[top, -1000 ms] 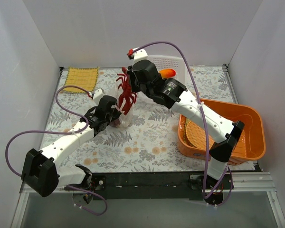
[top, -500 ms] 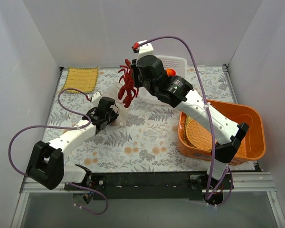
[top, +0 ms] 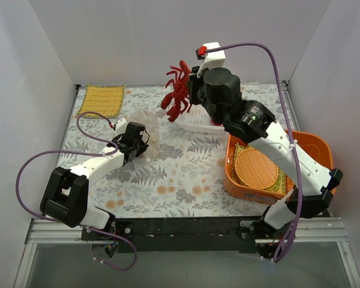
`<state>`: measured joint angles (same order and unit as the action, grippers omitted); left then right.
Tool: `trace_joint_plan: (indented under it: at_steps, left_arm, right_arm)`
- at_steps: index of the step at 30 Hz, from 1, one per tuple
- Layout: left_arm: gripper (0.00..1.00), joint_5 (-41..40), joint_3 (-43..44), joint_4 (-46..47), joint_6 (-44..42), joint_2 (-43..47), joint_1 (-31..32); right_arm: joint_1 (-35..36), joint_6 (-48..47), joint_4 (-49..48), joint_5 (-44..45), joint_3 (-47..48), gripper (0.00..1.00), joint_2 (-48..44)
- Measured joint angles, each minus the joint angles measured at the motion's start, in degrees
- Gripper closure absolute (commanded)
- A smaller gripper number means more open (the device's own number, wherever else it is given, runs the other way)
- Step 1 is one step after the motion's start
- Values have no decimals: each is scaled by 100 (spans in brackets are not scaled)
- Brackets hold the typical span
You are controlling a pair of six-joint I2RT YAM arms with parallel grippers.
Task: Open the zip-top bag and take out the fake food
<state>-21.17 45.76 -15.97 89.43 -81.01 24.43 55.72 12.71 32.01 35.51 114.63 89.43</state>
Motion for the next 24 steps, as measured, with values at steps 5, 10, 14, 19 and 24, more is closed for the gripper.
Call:
trace_joint_plan:
  at_steps: [5,10,14,19,24]
  left_arm:
    - [100,37,28,-48,-4,-11,-37]
    - [100,116,35,-111,-35,35,-37]
    - [100,308,39,-205,-136,203,-37]
    - [100,608,131,-323,-358,452,-37]
    - [100,887,229,-358,-529,599,-37]
  right_arm:
    - [-487,-83,-282,85,-619,99,-409]
    - [-1440,-35,-737,-157,-1235,99,-518]
    - [-2214,109,-1027,-614,-1591,99,-339]
    - [-3141,557,-1600,-1683,-1698,99,289]
    - [-3794,1014,-1847,-2566,-1711,99,1056]
